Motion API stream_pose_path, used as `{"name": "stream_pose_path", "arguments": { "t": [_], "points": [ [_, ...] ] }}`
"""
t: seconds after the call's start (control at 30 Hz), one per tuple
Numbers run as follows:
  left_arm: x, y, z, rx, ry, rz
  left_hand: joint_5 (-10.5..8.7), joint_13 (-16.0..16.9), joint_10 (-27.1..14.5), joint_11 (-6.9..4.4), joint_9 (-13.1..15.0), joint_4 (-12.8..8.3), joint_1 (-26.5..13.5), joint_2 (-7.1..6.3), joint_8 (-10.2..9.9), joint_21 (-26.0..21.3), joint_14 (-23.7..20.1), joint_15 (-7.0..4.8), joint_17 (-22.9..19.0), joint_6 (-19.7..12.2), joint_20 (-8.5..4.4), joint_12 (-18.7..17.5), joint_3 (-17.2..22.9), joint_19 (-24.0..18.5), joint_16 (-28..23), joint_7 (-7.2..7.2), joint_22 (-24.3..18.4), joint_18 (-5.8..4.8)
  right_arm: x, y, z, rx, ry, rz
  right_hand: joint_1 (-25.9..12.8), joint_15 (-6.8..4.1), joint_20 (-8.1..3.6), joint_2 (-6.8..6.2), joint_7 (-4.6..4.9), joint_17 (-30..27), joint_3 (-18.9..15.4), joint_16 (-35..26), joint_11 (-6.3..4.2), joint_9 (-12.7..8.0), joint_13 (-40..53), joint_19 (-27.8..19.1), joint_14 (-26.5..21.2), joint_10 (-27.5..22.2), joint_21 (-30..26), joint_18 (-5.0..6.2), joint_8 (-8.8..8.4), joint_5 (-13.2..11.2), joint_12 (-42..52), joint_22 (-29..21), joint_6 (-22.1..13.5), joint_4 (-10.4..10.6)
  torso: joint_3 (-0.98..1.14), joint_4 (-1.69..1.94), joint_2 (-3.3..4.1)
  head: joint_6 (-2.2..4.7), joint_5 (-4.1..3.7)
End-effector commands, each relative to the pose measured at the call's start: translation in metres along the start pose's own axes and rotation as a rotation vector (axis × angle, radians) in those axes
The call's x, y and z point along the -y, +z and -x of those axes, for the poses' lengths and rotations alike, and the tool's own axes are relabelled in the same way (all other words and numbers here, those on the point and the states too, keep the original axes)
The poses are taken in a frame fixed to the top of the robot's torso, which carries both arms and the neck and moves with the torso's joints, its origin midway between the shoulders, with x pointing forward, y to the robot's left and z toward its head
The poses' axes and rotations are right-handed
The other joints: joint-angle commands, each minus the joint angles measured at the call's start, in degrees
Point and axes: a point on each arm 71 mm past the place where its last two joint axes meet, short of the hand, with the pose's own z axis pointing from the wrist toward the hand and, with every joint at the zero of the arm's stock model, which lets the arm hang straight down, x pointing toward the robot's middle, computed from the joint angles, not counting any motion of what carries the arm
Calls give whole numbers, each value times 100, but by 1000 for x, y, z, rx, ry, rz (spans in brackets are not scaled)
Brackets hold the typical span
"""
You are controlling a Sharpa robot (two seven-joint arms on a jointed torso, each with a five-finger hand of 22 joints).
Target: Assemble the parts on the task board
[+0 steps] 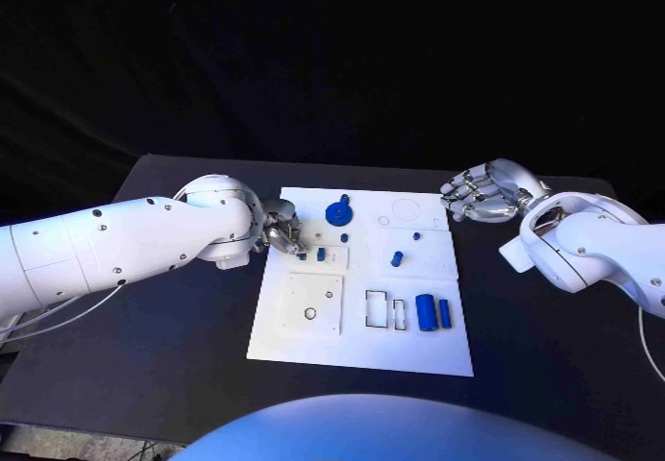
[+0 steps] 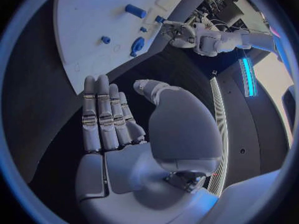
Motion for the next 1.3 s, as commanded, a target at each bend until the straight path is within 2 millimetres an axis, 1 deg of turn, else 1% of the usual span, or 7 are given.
{"name": "stream_pose_path", "arguments": {
  "t": [0.03, 0.43, 0.73, 1.0, 1.1, 1.3],
  "points": [
    [2, 1, -3, -9, 7, 0, -28, 11, 50, -10, -1, -941, -5, 46, 16, 15, 606, -44, 1509, 63, 11, -4, 962, 32, 21, -50, 433, -57, -1, 0, 0, 3, 14, 13, -58, 50, 32, 1, 33, -11, -3, -36, -2, -13, -27, 6, 7, 47, -46, 63, 13, 24, -41, -23, -14, -42, 0, -2, 0, 0, -4],
    [3, 1, -3, 0, 2, -4, -28, 14, 54, -12, -2, -947, -3, 46, 17, 20, 606, -45, 1509, 67, 10, -2, 969, 34, 21, -51, 437, -58, 0, 0, 0, 5, 15, 7, -75, 81, 59, 4, 54, -54, -12, -165, 23, -48, -153, -20, -37, 36, -134, 58, 6, 25, -109, -145, -50, -79, -1, 2, 0, 0, -6],
    [4, 1, -4, -8, 6, -5, -29, 17, 56, -12, -3, -948, -2, 46, 17, 22, 606, -45, 1509, 68, 10, 0, 971, 36, 21, -52, 439, -58, 0, 0, 0, 3, 15, 6, -80, 85, 64, 5, 58, -60, -15, -182, 27, -53, -171, -24, -43, 33, -147, 58, 5, 25, -118, -164, -55, -83, -2, 2, -1, 0, 21],
    [3, 0, -5, -23, 8, -2, -29, 7, 55, -12, -4, -953, -4, 42, 18, 15, 606, -46, 1509, 74, 9, -6, 976, 33, 21, -52, 436, -57, 0, 0, 0, 0, 14, 4, -81, 87, 65, 5, 59, -61, -16, -186, 28, -55, -176, -24, -44, 33, -150, 58, 4, 25, -120, -169, -57, -84, -3, 4, 0, 0, 4],
    [3, 0, -5, -35, 4, -4, 30, -8, 58, -10, -11, -956, -37, 10, 16, 8, 606, -48, 1509, 93, 6, -18, 976, 31, 21, -51, 436, -56, 0, 0, 0, 0, 16, 3, -81, 87, 65, 5, 59, -61, -16, -186, 28, -55, -176, -24, -44, 33, -150, 58, 4, 25, -120, -169, -57, -84, -3, 3, 2, 0, 9],
    [3, 1, -6, -45, -9, -6, 83, -17, 64, -8, -21, -951, -73, -13, 8, 1, 606, -51, 1509, 114, 4, -26, 969, 30, 21, -52, 437, -56, 1, 1, 0, 0, 18, 3, -85, 98, 76, 4, 68, -74, -22, -226, 39, -69, -217, -33, -60, 19, -180, 57, -3, 26, -140, -212, -79, -98, -5, 1, 3, 0, -1]
  ]
}}
